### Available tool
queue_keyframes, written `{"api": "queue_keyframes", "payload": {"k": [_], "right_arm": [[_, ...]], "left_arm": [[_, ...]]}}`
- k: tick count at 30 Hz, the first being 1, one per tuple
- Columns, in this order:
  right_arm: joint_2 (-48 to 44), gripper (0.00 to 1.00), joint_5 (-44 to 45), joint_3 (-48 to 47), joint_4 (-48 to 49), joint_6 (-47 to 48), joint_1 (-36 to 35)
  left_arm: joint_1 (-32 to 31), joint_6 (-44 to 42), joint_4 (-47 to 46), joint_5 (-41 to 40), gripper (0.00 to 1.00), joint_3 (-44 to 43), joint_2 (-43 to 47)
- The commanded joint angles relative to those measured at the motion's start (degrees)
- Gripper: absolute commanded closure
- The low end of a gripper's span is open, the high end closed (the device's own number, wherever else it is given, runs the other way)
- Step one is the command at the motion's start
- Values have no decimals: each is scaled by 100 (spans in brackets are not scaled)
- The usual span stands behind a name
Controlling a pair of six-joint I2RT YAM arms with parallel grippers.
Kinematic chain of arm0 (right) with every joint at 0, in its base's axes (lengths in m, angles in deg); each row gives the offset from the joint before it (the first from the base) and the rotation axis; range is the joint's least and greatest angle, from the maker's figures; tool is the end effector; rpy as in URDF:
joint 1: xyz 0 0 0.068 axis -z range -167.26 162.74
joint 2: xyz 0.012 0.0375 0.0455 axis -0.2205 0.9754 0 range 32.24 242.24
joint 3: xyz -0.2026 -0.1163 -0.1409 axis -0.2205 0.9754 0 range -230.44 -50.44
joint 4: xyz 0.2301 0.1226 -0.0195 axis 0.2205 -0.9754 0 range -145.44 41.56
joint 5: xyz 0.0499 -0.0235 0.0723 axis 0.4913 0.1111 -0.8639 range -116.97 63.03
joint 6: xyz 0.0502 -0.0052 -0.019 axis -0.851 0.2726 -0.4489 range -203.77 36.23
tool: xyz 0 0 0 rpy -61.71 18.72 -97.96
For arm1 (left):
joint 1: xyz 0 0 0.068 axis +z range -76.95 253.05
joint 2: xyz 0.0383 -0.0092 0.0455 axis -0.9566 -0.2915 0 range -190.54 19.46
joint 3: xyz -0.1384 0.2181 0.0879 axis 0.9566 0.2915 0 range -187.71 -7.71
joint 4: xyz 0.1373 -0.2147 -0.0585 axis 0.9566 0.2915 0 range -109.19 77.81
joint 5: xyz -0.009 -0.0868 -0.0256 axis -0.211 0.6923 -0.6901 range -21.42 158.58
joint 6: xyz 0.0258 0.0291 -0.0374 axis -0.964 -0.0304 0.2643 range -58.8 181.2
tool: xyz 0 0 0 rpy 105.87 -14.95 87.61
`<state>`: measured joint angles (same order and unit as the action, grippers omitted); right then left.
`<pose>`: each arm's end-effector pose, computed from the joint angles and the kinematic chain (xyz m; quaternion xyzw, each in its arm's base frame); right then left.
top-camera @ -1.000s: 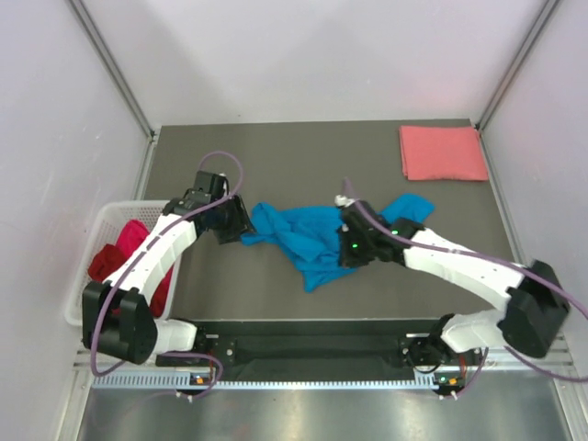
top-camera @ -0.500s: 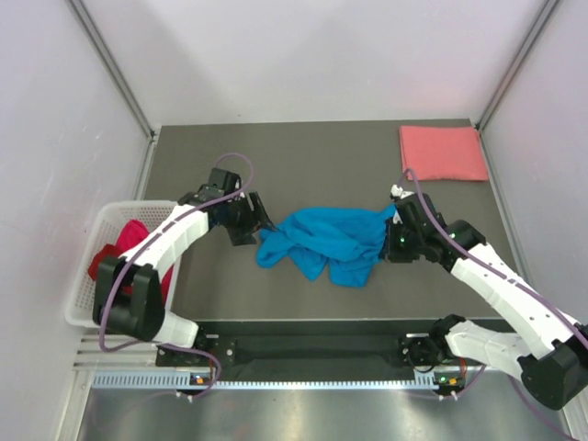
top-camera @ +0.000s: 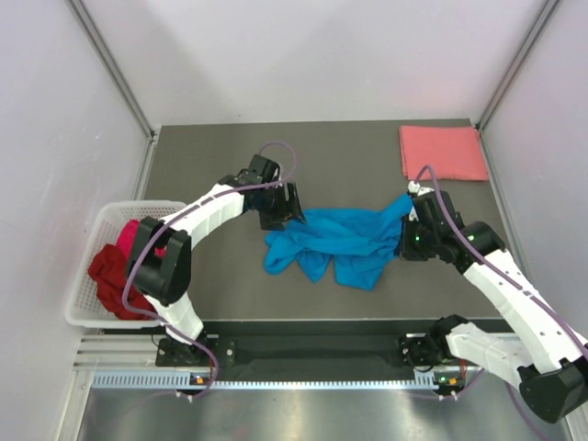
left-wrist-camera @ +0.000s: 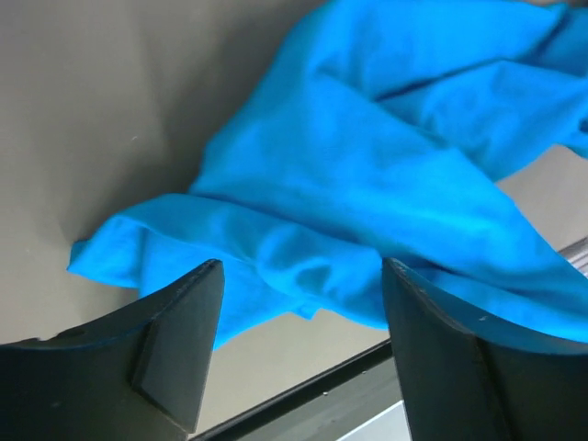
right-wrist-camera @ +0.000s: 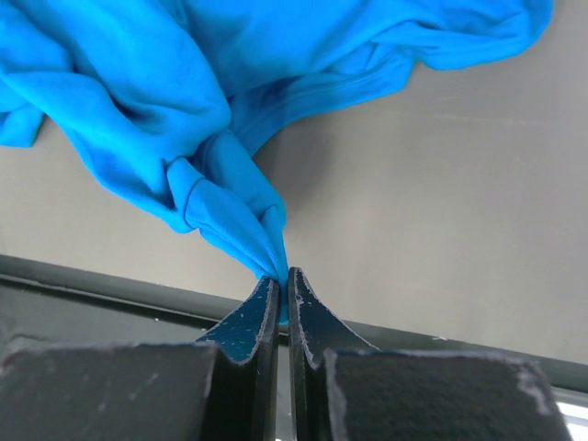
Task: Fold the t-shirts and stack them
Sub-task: Flatten the tshirt out
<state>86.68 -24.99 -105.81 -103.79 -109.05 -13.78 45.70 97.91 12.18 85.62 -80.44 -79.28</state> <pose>0.1563 0.0767 0.3031 -0.0049 0.9520 0.1187 0.2820 0.3192 -0.1769 0.2299 -0.0360 0.9494 -0.2677 0.1600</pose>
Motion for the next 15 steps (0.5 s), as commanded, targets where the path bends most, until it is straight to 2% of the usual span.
{"api": "queue_keyframes", "payload": {"k": [1,8,11,13,15], "right_arm": [[-170,100,198,-290,-125,216,156],[-249,100,207,-228,-107,313,270],[-249,100,180,-263,-107,357,314],[-275,100,154,-316,-116,374,350],[-276,100,119,-403,-142,392,411]], "left_arm": [[28,520,105,-34,27,22,-154],[-174,671,80,177,28,-74,-531],[-235,645,88,221,34,-215,-768],[-235,618,149,160,41,-311,-883],[-235,522,280,11,55,-408,-989]]}}
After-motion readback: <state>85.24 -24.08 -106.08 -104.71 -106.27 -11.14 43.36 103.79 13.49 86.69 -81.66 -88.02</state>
